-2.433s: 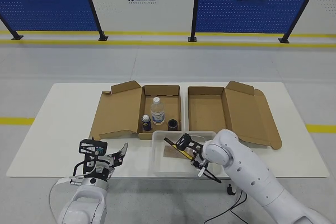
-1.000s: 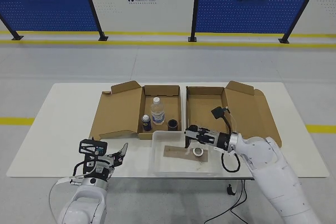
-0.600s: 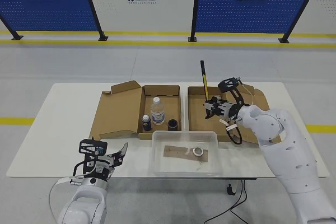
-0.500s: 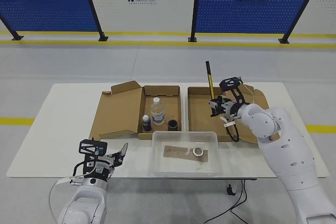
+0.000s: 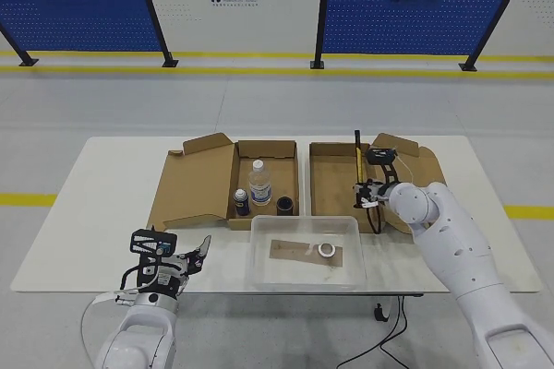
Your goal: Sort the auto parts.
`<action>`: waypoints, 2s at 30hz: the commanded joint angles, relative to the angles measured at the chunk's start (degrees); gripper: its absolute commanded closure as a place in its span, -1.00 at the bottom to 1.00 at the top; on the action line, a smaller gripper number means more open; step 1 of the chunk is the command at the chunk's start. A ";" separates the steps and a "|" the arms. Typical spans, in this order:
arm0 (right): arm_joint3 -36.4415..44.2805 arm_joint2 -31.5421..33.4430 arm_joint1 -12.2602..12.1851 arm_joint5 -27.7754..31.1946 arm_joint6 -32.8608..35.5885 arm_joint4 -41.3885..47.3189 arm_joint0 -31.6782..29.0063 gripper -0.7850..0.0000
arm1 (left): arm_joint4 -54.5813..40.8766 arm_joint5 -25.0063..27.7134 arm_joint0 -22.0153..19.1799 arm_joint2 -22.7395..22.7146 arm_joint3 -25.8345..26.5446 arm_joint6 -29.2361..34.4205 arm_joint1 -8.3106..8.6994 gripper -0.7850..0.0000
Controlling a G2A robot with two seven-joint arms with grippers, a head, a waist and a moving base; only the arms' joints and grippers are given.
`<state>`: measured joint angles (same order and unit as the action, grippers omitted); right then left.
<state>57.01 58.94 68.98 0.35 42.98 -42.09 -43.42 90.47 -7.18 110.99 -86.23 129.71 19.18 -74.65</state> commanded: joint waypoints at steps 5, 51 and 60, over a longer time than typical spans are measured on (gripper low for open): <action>-2.89 -1.70 0.80 -0.26 1.04 -0.77 2.00 -0.44 | 0.00 0.00 0.00 0.00 0.00 0.00 0.00 -1.00; 33.39 -9.44 -1.25 10.34 24.46 -14.72 -14.59 -1.00 | 0.00 0.00 0.00 0.00 0.00 0.00 0.00 -1.00; 25.43 -13.46 0.72 10.65 25.04 -11.77 -9.82 -1.00 | 0.00 0.00 0.00 0.00 0.00 0.00 0.00 -1.00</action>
<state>83.10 45.84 69.50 10.87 67.84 -54.20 -53.81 90.47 -7.18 110.99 -86.23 129.71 19.18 -74.65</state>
